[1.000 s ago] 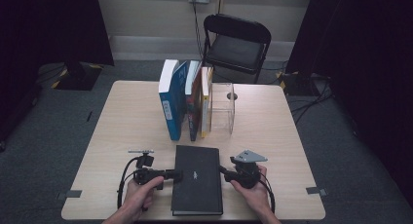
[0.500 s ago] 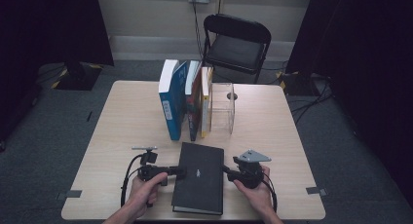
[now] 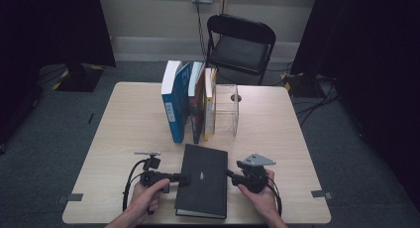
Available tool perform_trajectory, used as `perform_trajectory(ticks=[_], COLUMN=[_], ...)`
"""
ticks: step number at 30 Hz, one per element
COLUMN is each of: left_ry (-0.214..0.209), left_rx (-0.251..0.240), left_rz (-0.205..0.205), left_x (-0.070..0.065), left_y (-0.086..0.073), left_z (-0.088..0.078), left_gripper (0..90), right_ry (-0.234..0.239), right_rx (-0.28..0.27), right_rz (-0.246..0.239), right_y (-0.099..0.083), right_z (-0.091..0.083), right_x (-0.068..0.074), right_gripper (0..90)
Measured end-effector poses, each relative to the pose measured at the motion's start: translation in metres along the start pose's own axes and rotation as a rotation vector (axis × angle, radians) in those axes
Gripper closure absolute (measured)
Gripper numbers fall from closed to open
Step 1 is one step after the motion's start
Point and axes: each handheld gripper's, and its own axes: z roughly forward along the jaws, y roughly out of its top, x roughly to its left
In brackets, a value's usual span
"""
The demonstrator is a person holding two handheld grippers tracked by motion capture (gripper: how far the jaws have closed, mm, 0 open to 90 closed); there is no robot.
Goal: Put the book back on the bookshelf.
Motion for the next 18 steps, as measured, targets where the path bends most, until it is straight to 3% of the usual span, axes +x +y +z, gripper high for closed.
perform_trajectory(ticks=[2,6,10,11,13,18], left_ry=[0.000,0.042,0.027,0.020,0.020,0.016], left_rx=[0.003,0.034,0.056,0.051,0.070,0.042], left_rz=[-0.004,0.053,0.053,0.035,0.057,0.042], left_x=[0.000,-0.004,0.001,0.002,0.001,0.001], left_y=[0.004,0.007,0.014,0.016,0.022,0.028], left_z=[0.009,0.022,0.024,0.026,0.031,0.042], left_gripper=[53.2,49.2,51.5,51.6,50.4,45.3], right_ry=[0.006,0.007,0.016,0.017,0.017,0.021], right_rx=[-0.001,-0.001,0.000,0.002,0.005,0.005], right_rz=[0.002,-0.003,-0.006,-0.007,-0.008,-0.003], right_y=[0.000,0.000,0.000,0.001,0.001,0.001], right_z=[0.000,0.000,0.000,0.000,0.000,0.001], right_x=[0.000,0.001,0.000,0.000,0.000,-0.002], right_gripper=[48.5,49.4,49.3,49.1,49.0,48.4])
